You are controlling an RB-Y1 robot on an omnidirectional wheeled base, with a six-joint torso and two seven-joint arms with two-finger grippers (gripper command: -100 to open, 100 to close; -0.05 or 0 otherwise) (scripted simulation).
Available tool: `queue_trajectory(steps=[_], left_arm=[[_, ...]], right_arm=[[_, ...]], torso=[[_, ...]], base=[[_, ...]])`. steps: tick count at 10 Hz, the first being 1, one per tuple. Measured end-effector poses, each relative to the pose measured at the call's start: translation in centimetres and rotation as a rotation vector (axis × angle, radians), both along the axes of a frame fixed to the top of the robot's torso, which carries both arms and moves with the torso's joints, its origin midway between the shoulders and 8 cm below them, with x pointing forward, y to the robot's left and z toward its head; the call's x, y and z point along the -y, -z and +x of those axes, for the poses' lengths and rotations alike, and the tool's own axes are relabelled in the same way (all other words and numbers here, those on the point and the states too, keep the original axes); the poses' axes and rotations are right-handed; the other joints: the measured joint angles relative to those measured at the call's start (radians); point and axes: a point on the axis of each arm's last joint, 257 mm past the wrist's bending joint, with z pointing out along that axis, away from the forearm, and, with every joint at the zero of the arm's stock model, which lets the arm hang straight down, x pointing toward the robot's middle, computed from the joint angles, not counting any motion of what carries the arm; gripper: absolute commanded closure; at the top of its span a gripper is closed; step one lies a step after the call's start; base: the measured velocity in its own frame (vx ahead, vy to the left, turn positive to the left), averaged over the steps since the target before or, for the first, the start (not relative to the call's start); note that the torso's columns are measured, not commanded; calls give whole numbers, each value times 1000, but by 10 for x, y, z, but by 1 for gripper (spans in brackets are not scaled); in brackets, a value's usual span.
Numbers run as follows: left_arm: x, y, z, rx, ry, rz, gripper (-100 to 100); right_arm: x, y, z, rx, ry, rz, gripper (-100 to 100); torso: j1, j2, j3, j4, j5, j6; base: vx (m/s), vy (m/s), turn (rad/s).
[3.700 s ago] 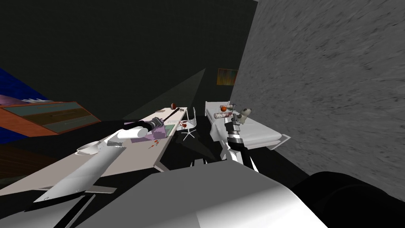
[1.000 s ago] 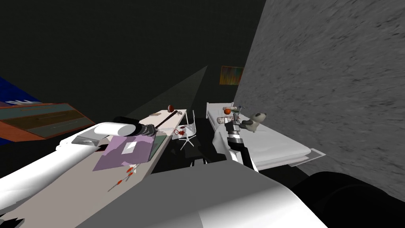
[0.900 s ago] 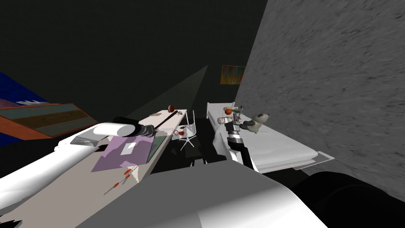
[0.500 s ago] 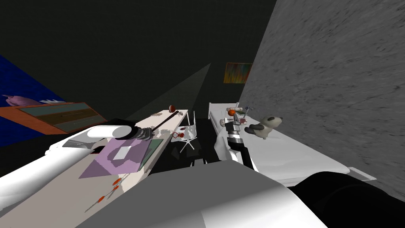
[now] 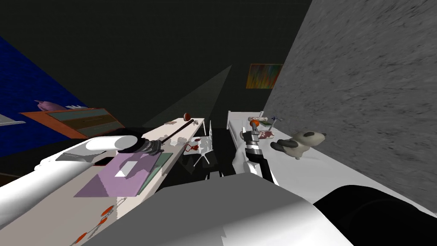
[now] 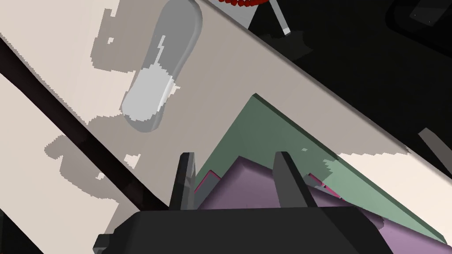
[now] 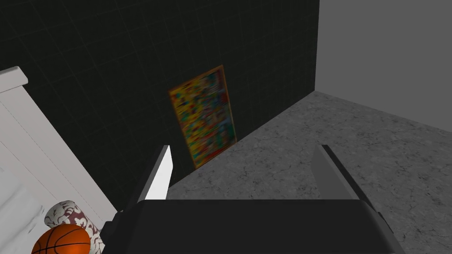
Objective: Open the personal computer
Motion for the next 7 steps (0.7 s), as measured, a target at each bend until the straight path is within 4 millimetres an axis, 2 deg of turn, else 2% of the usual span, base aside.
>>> queue_trajectory(steps=[4, 5, 7], left_arm=[[10, -40, -3, 2, 15, 1, -100], [10, -41, -3, 1, 14, 0, 0], [10, -41, -3, 1, 14, 0, 0]], right_arm=[[0, 0, 0, 0, 0, 0, 0], [0, 0, 0, 0, 0, 0, 0], [0, 0, 0, 0, 0, 0, 0]], torso=[[-5, -5, -3, -2, -1, 2], [-5, -5, -3, -2, -1, 2], [-4, -4, -3, -1, -1, 1]], base=[[18, 8, 38], [0, 0, 0], [0, 0, 0]])
